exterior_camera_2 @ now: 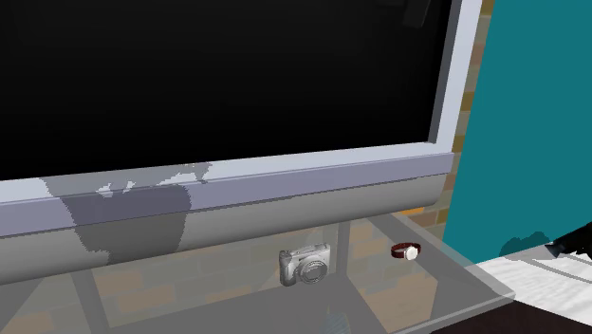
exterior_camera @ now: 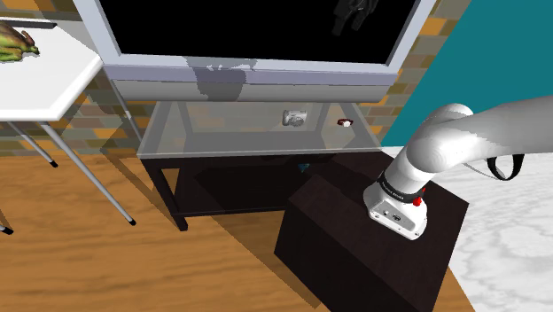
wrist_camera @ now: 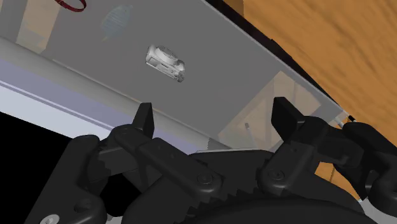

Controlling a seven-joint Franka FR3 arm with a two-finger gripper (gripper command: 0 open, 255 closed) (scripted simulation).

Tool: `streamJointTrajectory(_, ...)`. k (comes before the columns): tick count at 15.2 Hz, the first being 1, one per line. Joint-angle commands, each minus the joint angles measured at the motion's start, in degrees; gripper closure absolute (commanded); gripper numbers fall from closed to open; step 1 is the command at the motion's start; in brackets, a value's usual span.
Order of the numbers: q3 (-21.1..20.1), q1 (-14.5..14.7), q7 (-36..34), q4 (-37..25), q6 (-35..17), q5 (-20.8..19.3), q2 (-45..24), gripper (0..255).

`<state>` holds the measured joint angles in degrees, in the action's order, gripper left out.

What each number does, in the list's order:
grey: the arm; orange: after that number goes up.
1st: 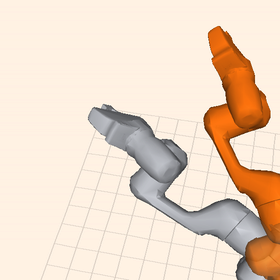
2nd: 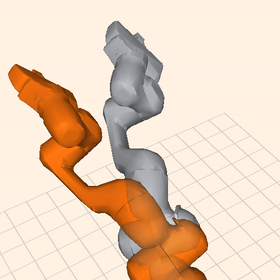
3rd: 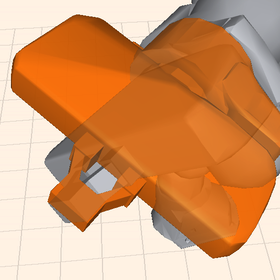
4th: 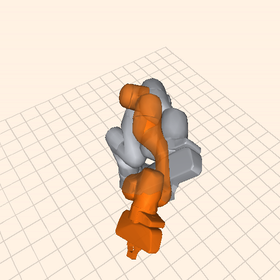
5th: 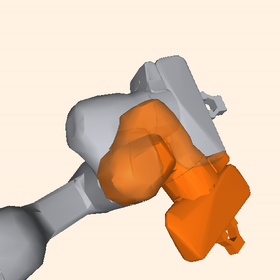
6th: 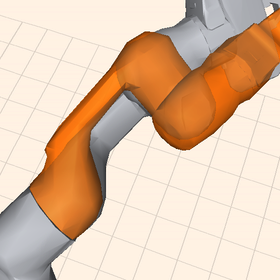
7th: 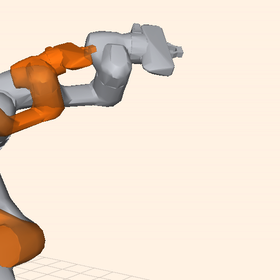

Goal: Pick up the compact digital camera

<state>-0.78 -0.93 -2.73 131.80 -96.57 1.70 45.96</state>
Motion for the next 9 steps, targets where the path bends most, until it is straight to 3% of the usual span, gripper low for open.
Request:
streamJointTrajectory(1, 0.0, 0.0, 0.0, 0.0, 0.0, 0.0, 0.0, 0)
streamJointTrajectory(9, 3.9, 1.9, 10.4, 11.1, -15.5, -2.3, -5.0, 0)
